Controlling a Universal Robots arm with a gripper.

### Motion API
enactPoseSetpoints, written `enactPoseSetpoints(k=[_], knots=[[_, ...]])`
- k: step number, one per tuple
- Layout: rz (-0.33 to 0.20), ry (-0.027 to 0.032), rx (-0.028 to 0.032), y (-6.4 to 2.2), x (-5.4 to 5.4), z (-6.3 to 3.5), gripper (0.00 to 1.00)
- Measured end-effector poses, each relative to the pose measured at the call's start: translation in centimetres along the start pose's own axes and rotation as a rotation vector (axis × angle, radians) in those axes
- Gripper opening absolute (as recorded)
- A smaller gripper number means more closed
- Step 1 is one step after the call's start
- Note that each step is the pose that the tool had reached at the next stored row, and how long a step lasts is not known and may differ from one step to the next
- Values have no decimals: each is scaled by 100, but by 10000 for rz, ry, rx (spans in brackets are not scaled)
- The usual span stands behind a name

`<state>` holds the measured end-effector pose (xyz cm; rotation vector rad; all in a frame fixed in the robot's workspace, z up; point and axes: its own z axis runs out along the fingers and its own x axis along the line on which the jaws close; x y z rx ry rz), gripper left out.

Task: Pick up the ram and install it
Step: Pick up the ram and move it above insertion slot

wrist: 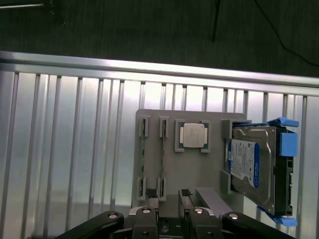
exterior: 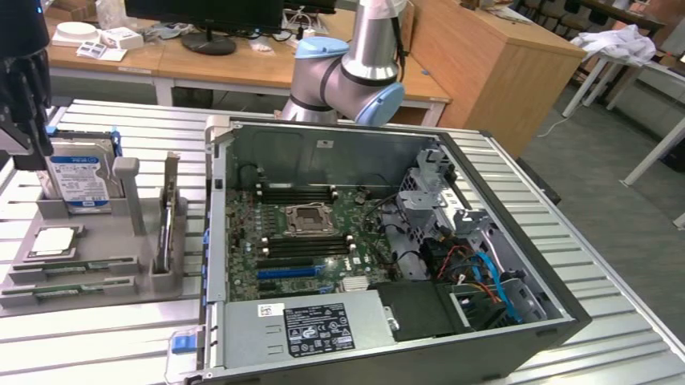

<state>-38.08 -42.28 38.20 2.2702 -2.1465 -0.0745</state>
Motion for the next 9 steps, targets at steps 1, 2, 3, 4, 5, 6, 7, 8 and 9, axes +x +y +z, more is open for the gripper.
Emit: enactPoseSetpoints(k=[1, 2, 3, 4, 5, 6, 7, 8, 9], knots=[[7, 0, 0, -1, 0, 18, 30], [13, 0, 1, -1, 1, 36, 30], [19, -1, 1, -2, 1, 54, 30], [25, -1, 0, -3, 2, 72, 30], [30, -1, 0, -4, 2, 90, 30], [36, -2, 1, -5, 2, 109, 30], [41, -2, 1, -6, 3, 127, 30], [48, -2, 1, -6, 3, 145, 30], [55, -3, 2, -7, 4, 163, 30]])
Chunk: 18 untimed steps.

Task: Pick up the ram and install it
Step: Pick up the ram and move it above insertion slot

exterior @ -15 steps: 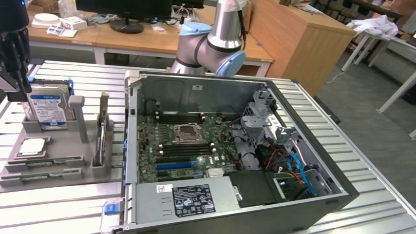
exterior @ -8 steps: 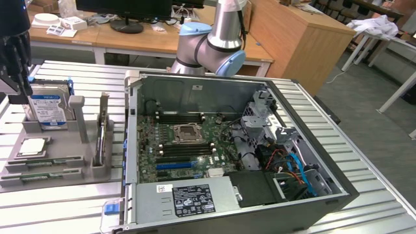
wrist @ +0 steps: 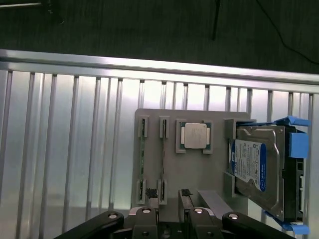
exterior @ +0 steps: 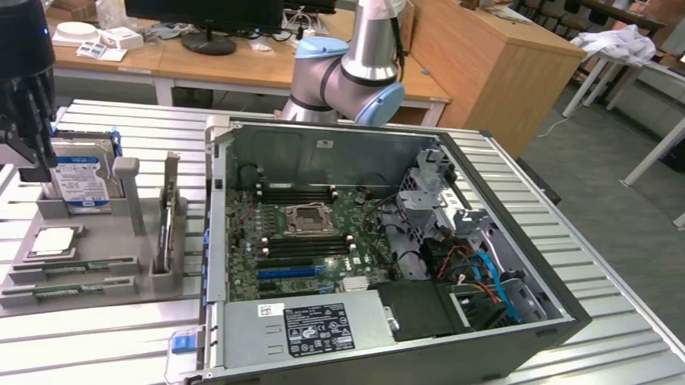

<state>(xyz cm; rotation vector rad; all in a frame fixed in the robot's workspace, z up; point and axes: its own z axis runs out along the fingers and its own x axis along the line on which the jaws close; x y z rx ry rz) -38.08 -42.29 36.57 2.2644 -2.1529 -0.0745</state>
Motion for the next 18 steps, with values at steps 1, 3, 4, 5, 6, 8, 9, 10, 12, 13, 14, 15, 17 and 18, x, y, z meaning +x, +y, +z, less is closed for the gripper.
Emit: enactPoseSetpoints(k=[1, 3, 4, 5, 6, 8, 9, 10, 12, 13, 14, 15, 17, 18], knots=[[9, 1, -2, -1, 0, 17, 30], [26, -1, -1, -2, 1, 55, 30], [34, -1, -1, -3, 2, 73, 30], [41, -1, 0, -4, 2, 91, 30], [45, -2, 1, -5, 3, 109, 30], [52, -2, 1, -7, 4, 145, 30], [56, -3, 1, -7, 5, 163, 30], [59, -4, 1, -8, 5, 181, 30], [65, -3, 1, -10, 6, 218, 30], [67, -3, 0, -10, 7, 236, 30], [69, -3, 0, -11, 7, 254, 30], [71, -3, 0, -12, 7, 271, 30], [74, -4, 2, -14, 8, 310, 30], [76, -4, 1, -15, 9, 327, 30]])
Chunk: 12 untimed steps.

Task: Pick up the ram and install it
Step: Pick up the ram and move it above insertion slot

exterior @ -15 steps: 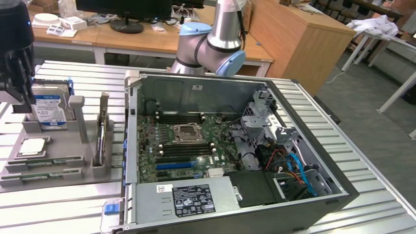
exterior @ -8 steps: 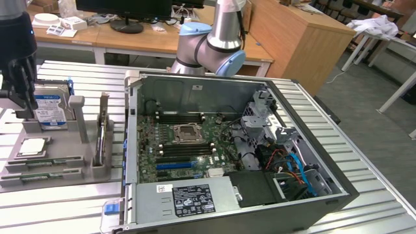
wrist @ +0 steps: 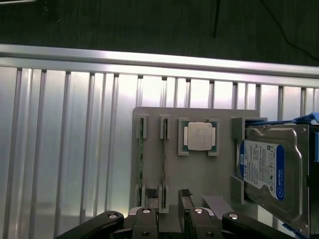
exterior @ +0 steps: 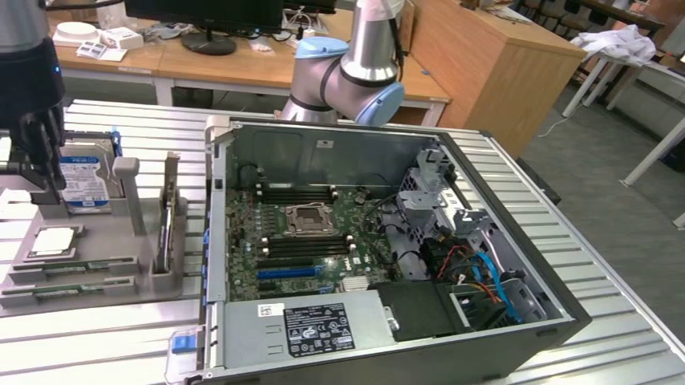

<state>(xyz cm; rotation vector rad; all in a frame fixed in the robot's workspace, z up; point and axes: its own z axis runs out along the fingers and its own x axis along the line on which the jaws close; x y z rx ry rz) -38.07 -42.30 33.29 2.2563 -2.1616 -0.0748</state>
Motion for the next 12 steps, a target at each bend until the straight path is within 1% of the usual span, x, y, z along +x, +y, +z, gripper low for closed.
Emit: enactPoseSetpoints(k=[12], knots=[[20, -1, 0, -10, 5, 217, 30]])
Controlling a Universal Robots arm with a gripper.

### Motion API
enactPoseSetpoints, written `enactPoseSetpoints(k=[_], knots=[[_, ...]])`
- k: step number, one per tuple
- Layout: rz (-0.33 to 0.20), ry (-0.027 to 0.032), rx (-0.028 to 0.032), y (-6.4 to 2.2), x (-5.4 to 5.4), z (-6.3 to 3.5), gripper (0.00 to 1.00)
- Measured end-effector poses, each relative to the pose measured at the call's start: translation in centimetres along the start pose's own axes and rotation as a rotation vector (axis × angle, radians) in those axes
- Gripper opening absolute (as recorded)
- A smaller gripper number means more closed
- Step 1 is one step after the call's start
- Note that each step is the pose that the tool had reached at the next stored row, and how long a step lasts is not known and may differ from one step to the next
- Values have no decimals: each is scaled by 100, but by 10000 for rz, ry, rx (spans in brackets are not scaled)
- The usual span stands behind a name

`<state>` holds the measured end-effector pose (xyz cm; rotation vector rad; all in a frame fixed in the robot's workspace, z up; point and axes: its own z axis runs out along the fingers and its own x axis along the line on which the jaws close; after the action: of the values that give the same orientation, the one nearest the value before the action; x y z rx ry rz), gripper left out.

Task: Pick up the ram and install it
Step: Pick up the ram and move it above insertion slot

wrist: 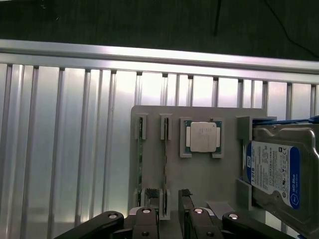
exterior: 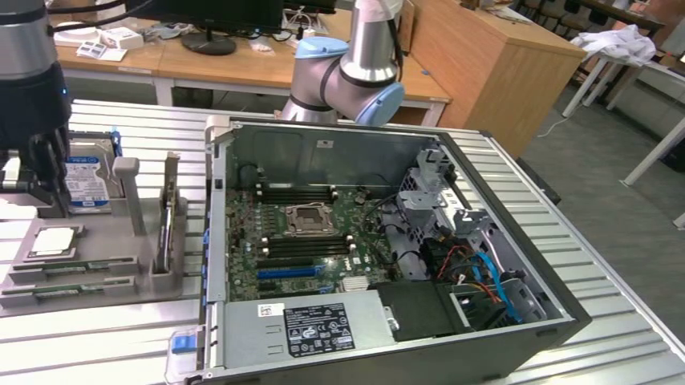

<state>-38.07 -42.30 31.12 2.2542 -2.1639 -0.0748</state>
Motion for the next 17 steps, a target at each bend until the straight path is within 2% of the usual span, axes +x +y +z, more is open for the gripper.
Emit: enactPoseSetpoints(k=[17], knots=[[10, 0, 0, -13, 10, 310, 30]])
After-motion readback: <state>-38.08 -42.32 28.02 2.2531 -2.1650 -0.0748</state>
